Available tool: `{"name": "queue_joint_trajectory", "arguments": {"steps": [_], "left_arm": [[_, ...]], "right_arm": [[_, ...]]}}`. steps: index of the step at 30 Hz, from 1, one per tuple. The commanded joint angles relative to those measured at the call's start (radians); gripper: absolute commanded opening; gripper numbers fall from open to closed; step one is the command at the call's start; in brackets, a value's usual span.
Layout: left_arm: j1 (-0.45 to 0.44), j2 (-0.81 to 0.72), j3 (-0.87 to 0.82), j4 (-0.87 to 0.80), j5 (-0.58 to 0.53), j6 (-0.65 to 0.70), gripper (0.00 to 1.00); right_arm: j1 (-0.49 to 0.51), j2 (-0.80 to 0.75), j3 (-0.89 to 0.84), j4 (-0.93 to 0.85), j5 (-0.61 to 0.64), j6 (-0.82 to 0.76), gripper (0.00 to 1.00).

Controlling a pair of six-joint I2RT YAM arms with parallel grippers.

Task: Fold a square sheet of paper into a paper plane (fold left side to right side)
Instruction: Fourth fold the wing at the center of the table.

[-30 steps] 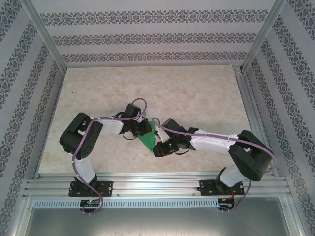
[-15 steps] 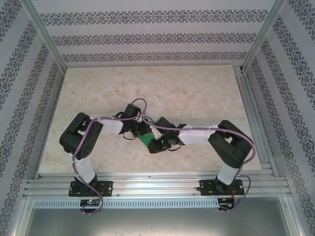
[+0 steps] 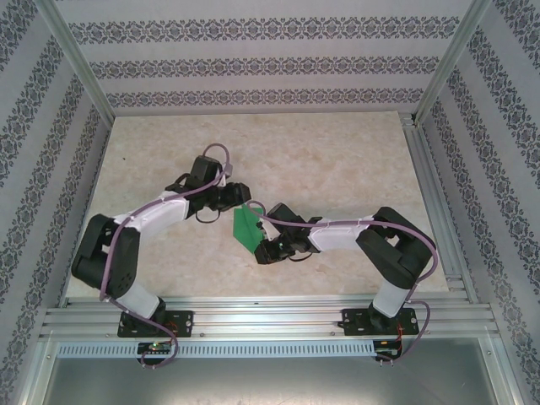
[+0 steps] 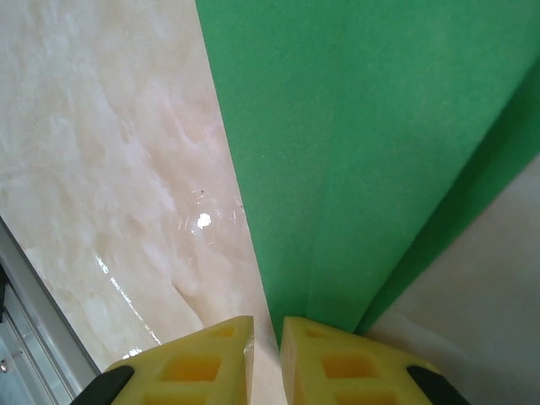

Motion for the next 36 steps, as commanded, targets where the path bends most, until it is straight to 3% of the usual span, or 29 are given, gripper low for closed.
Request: {"name": "queue_joint_trajectory", "arguments": {"steps": [1,4,8,17,36], "left_arm": [[0.0,-0.088,0.004,-0.079,0.003,0.061,0.37],[-0.013,-0.134,-0.098,0.013,0.073,0.031,0.26],[-0.069,-0.158,-0.226,0.124,0.101,-0.011,0.2],[-0.161,-0.061,-0.363,0.404,0.115,-0.138,0.12],[-0.212,0.19,-0.325,0.504,0.007,-0.165,0.04]], "right_arm": [[0.014,0.065,-0.048,-0.096,0.019,0.002,0.19],[0.013,0.065,-0.043,-0.102,0.021,-0.001,0.18],[0.014,0.068,-0.044,-0.111,0.025,-0.006,0.18],[0.015,0.073,-0.034,-0.125,0.033,-0.016,0.18],[0.027,0.091,-0.008,-0.171,0.048,-0.037,0.18]]}}
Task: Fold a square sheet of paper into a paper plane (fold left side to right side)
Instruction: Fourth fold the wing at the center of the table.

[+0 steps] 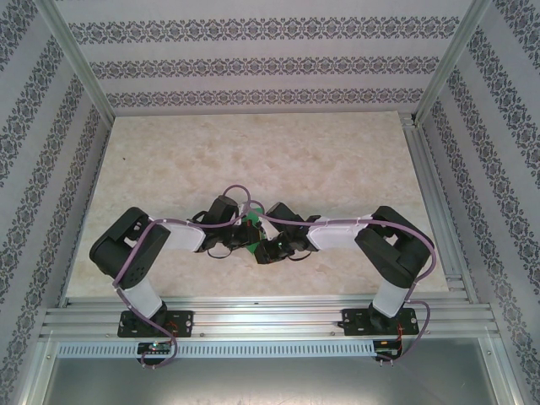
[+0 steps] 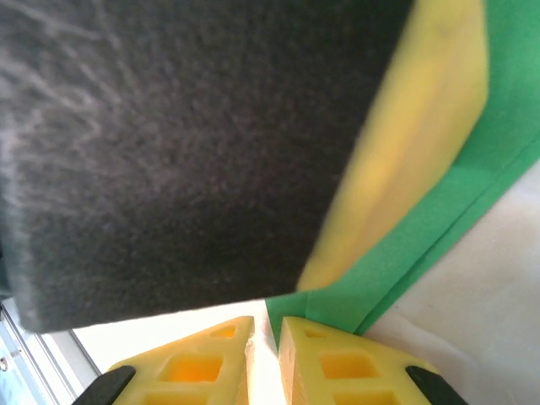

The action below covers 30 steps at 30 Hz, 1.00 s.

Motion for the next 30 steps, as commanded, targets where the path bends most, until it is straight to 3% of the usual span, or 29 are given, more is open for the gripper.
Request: {"name": "queue_joint_trajectory", "arguments": {"steps": [1,12,30], "left_arm": [[-0.013,0.027,0.023,0.047,-0.066,0.0,0.04],[0.03,0.062,0.091,0.044,-0.18,0.001,0.06],[0.137,0.158,0.201,0.03,-0.191,0.039,0.08]], "right_arm": [[0.03,0.078,-0.032,-0.14,0.054,-0.027,0.18],[0.041,0.087,-0.013,-0.179,0.07,-0.035,0.18],[0.042,0.094,-0.005,-0.187,0.071,-0.035,0.18]]}}
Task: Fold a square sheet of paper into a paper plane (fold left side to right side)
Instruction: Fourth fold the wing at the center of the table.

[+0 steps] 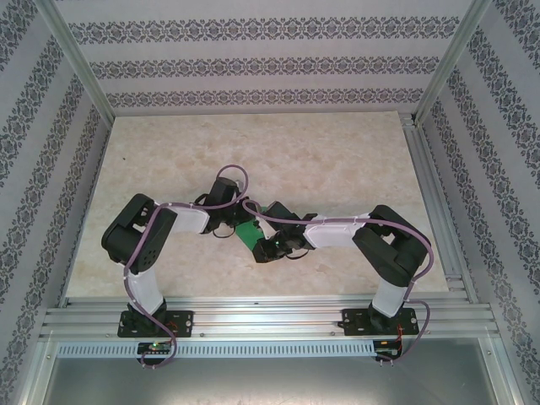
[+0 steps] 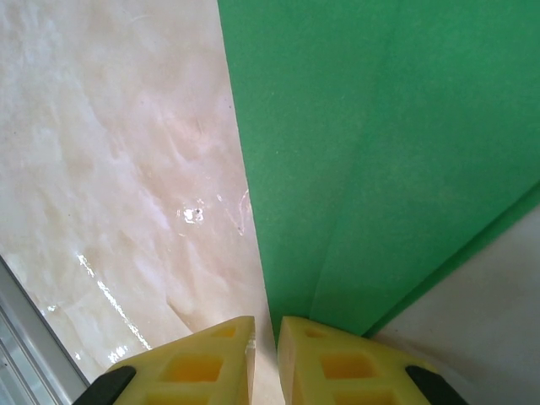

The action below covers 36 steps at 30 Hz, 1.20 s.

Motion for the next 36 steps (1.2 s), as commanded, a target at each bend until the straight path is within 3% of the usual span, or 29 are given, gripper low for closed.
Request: {"name": "queue_joint_trajectory", "arguments": {"steps": [1,13,23,31,36], "left_arm": [[0.041,0.031,0.016,0.03,-0.03,0.035,0.08],[0.133,0.097,0.075,-0.012,0.003,0.143,0.1],[0.196,0.19,0.234,-0.096,0.032,0.198,0.13],[0.241,0.158,0.352,-0.222,0.061,0.271,0.18],[0.252,0.046,0.369,-0.302,0.055,0.327,0.23]], "right_arm": [[0.031,0.076,-0.049,-0.145,0.035,-0.023,0.18],[0.03,0.079,-0.042,-0.152,0.031,-0.021,0.18],[0.03,0.077,-0.033,-0.162,0.032,-0.025,0.18],[0.027,0.076,-0.018,-0.149,0.019,-0.021,0.19],[0.01,0.036,0.045,-0.165,0.016,-0.04,0.23]]}}
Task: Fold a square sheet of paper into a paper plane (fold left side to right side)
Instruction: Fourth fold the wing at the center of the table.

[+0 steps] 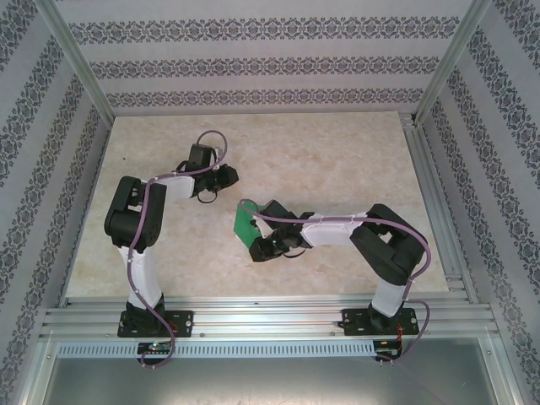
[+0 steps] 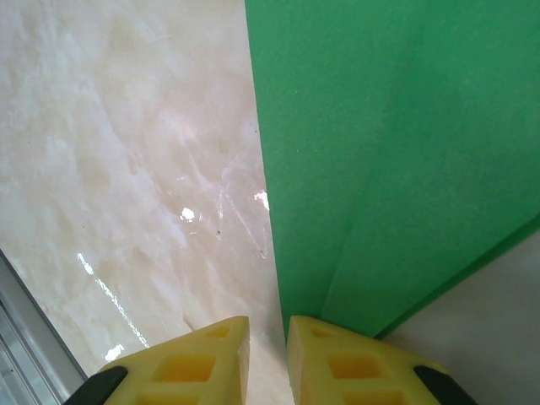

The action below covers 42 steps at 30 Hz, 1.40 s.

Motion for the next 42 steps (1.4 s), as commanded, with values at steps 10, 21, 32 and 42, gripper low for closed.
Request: {"name": "queue_joint_trajectory", "arguments": {"steps": [10,21,32,42], "left_arm": [[-0.034,-0.455,-0.257,-0.074,0.068,0.058,0.22],[-0.184,-0.317,-0.285,0.04,0.124,0.001,0.13],[-0.2,-0.094,-0.214,0.088,0.095,-0.002,0.1],[-0.202,-0.057,-0.248,0.101,0.08,-0.005,0.08]], "right_arm": [[-0.124,-0.22,0.072,-0.178,-0.041,-0.052,0.33],[-0.15,-0.111,0.1,0.01,-0.134,0.032,0.16],[-0.104,0.026,0.189,-0.052,-0.027,-0.023,0.16],[-0.099,0.13,0.275,-0.099,0.043,-0.107,0.16]]}}
